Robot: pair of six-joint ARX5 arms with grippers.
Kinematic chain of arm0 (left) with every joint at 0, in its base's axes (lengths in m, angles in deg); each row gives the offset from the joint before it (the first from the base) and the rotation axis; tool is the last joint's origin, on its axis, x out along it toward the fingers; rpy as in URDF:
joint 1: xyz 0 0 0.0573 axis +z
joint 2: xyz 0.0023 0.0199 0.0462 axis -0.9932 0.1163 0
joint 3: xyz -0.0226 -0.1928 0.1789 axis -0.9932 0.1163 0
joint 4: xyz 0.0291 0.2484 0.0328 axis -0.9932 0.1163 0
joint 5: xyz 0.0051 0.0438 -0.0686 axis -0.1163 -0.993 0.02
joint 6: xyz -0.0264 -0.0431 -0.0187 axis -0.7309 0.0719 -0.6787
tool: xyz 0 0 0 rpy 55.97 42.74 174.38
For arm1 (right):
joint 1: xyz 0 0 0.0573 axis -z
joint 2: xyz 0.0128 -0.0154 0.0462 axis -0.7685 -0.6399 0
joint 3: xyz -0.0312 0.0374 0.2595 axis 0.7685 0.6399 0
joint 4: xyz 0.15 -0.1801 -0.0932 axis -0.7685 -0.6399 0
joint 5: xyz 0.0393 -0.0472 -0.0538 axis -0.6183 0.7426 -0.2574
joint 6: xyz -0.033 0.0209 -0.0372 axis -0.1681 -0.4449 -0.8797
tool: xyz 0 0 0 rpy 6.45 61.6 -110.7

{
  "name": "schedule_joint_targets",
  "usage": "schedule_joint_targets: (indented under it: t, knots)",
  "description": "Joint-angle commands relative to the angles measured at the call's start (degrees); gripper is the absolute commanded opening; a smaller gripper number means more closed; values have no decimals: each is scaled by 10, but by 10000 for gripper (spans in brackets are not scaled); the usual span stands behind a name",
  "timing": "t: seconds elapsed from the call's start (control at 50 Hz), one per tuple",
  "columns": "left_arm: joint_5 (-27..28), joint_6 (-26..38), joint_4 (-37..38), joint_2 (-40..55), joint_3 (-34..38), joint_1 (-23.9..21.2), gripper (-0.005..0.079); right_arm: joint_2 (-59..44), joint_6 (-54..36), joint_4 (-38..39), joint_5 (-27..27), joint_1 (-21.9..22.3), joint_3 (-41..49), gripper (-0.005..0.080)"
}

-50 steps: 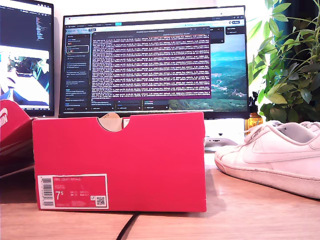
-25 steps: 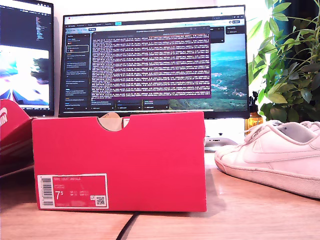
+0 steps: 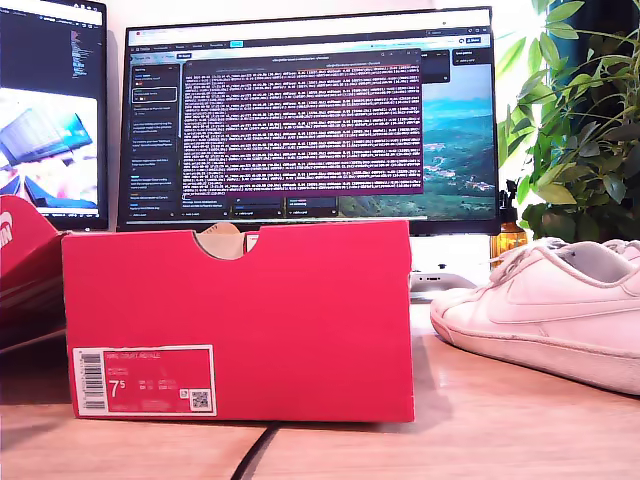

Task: Pack the white shoes by picking the first shoe and placing it inside the red shoebox, left side, then picking and rotating the second shoe and placing it in the shoebox

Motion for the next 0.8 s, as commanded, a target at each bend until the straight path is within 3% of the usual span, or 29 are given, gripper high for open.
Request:
schedule_joint_targets:
  t: [0.0,0.02,0.04,0.08,0.1,0.26,0.54,0.78]
  knots:
    - [-29,76,48,29,-4,-12,-19,-38,-2,-16,4,1,-17,-10]
    - [-43,76,61,35,-8,-16,-19,-48,-4,-19,4,1,-26,-10]
    - [-53,120,73,42,-11,-21,-19,-59,-6,-21,4,1,-35,-10]
    - [-72,120,89,54,-15,-31,-19,-83,-5,-29,6,1,-53,-10]
    - [-82,161,94,61,-17,-37,-19,-96,-5,-35,7,1,-63,-10]
    - [-162,229,105,103,-24,-96,-19,-212,-33,-90,9,0,-151,-10]
    - [-269,240,95,192,-24,-224,-19,-402,-71,-167,3,0,-283,-10]
    - [-372,239,36,280,-24,-294,-19,-520,-162,-311,-8,-36,-370,-5]
